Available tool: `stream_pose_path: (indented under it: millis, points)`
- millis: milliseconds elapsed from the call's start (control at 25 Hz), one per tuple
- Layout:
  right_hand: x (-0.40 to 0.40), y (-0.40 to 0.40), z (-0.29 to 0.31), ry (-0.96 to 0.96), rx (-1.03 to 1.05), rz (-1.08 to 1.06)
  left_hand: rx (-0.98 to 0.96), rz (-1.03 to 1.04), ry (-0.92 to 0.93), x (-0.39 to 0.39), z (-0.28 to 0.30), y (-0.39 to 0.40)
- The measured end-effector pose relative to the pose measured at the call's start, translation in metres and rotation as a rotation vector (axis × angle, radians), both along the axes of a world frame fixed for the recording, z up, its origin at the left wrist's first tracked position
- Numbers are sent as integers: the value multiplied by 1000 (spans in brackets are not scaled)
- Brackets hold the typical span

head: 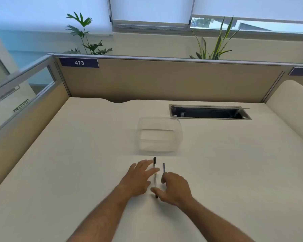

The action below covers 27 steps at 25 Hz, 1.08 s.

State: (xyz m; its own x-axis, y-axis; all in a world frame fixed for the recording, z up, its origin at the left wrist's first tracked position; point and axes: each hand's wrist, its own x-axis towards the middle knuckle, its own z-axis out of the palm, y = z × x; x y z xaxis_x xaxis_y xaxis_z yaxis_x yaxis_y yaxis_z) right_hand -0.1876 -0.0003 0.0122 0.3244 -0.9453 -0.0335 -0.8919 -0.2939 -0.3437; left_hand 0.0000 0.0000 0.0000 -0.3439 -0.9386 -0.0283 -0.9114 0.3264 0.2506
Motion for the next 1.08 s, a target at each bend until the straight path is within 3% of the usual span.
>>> stream_pose_path:
  millis: [320, 600, 760, 960, 1080]
  points:
    - [8, 3, -3, 33, 216, -21, -67, -19, -58, -2, -7, -2]
    - [-4, -9, 1, 31, 167, 116, -179, -83, -116, 3, -1, -3]
    - [-18, -29, 24, -90, 167, 140, -136, -49, 38, 1, 10, -12]
    - [-29, -55, 47, -506, 454, -42, -228, 31, 163, -1, 27, -18]
    - [-32, -65, 52, -473, 499, 5, -278, 55, 183, -2, 35, -24]
